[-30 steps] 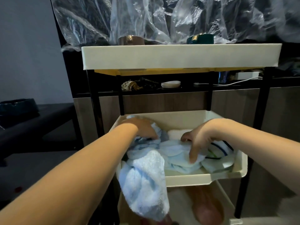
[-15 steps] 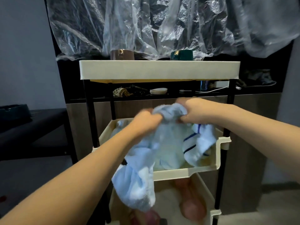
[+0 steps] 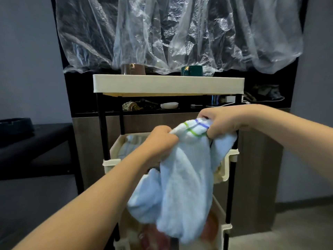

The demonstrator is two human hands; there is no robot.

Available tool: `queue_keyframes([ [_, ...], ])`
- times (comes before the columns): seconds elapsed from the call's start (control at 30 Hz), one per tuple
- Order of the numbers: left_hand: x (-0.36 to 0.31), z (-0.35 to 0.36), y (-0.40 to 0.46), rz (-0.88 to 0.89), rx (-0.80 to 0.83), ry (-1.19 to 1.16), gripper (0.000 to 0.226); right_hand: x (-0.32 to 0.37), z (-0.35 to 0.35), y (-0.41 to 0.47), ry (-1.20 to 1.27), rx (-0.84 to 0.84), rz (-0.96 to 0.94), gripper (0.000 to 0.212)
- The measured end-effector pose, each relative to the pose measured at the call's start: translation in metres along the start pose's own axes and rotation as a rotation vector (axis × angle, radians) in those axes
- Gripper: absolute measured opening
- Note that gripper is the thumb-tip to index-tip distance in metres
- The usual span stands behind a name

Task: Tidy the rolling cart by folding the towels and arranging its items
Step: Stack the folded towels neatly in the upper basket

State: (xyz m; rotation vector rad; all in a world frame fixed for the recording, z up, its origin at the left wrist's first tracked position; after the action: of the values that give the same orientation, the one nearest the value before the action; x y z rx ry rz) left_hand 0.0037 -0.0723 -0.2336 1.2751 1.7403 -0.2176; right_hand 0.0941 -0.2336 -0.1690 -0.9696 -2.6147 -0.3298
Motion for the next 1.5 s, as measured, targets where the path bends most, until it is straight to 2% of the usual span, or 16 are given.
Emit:
queue_keyframes([
  [0.07,0.004,-0.007,0.0,-0.006,-0.069,-0.075,0.01,-0.006,-0.008,-0.011,0.234,0.053,0.028,0.04],
  [0.27,-0.022,-0.02,-0.031,0.229,-0.176,0.275,0.006,-0.019,-0.031,-0.025,0.566,-0.108,-0.013,0.029],
  [0.4,-0.028,-0.031,-0.051,0.25,-0.235,0.195,0.005,-0.028,-0.055,-0.043,0.494,-0.441,-0.063,0.017],
  [0.5,-0.043,-0.03,-0.058,0.275,-0.15,-0.069,0.015,-0.039,-0.067,-0.06,0.744,-0.636,0.052,0.016],
  [0.57,-0.057,-0.023,-0.057,0.272,-0.02,-0.198,0.03,-0.036,-0.063,-0.072,1.055,-0.573,0.07,0.026],
  [0.63,-0.069,-0.014,-0.052,0.295,0.009,-0.174,0.036,-0.021,-0.048,-0.086,1.158,-0.323,-0.008,0.034],
  [0.73,-0.074,-0.005,-0.045,0.32,-0.062,-0.152,0.027,-0.004,-0.025,-0.099,0.999,-0.142,-0.142,0.014],
  [0.83,-0.06,-0.005,-0.05,0.356,-0.216,0.154,0.008,-0.016,-0.029,-0.101,0.879,-0.25,-0.083,0.019],
  [0.9,-0.042,-0.006,-0.059,0.309,-0.161,0.272,0.007,-0.027,-0.034,-0.098,0.839,-0.39,-0.017,0.022],
  [0.97,-0.023,-0.007,-0.069,0.249,-0.061,0.25,0.01,-0.034,-0.034,-0.098,0.59,-0.569,0.047,0.009],
  [1.03,-0.014,-0.006,-0.078,0.177,0.035,0.063,0.012,-0.035,-0.024,-0.101,0.393,-0.541,0.018,0.027],
  [1.13,-0.024,-0.002,-0.08,0.165,0.09,-0.297,0.012,-0.021,0.004,-0.109,0.084,-0.239,-0.004,0.07],
  [1.2,-0.037,0.002,-0.078,0.253,0.064,-0.326,0.009,-0.018,0.02,-0.106,-0.138,-0.145,-0.045,0.038],
  [1.27,-0.041,0.005,-0.081,0.324,0.066,-0.216,0.005,-0.02,0.02,-0.103,-0.277,-0.259,-0.031,0.009],
  [1.37,-0.018,0.011,-0.092,0.234,0.3,-0.014,0.027,-0.038,0.009,-0.105,-0.236,-0.498,0.055,0.015],
  [1.5,0.026,0.01,-0.104,0.004,0.533,0.017,0.026,-0.05,0.02,-0.107,0.085,-0.462,0.119,0.012],
])
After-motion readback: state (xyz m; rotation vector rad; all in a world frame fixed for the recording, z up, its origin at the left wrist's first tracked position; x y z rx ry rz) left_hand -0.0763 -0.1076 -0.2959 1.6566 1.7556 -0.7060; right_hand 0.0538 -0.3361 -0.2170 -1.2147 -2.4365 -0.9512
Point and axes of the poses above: each hand's wrist, its own y-axis towards the middle knuckle, its own z-axis out of the palm, x = y × z, the point moved 1 cm from there along y, towards the middle knuckle, and after that the axes turned 2 degrees about -x, right-handed, at the moved point
